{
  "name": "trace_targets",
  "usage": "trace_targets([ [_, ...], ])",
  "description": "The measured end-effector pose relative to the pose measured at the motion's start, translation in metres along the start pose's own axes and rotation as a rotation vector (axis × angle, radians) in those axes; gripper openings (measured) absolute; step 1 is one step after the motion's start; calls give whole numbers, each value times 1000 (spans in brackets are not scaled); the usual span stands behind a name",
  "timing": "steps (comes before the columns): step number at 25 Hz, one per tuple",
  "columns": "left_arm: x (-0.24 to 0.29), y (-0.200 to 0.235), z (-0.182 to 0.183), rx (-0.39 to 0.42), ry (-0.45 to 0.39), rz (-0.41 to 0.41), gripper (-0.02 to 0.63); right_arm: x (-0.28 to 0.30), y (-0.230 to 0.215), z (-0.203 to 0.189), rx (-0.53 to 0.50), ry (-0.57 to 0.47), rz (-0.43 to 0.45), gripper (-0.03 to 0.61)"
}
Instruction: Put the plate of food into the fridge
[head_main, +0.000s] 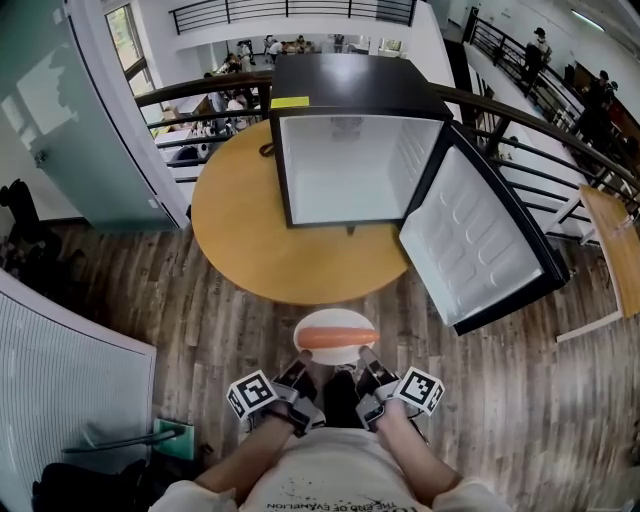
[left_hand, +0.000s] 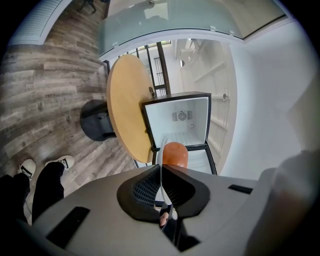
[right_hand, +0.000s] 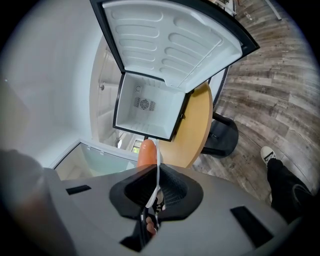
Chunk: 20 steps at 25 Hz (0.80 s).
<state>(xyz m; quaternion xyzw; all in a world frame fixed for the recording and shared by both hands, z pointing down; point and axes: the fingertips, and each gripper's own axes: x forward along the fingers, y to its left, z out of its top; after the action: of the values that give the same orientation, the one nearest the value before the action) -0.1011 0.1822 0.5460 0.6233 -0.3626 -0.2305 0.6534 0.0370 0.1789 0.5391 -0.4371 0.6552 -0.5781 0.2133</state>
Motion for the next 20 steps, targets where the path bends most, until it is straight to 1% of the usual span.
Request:
trace_targets([
  [5, 36, 0, 24, -8, -7, 13, 31, 34, -6, 28, -1, 13, -8, 34],
  [13, 103, -22, 64, 2, -21, 6, 31, 90, 4, 88, -2, 26, 8, 35],
  [17, 135, -29, 76, -5, -28, -11, 31, 111, 0, 115, -16, 40, -3, 34],
  [20, 156, -30, 81, -13, -36, 13, 31, 124, -1, 135, -7, 48, 0, 35],
])
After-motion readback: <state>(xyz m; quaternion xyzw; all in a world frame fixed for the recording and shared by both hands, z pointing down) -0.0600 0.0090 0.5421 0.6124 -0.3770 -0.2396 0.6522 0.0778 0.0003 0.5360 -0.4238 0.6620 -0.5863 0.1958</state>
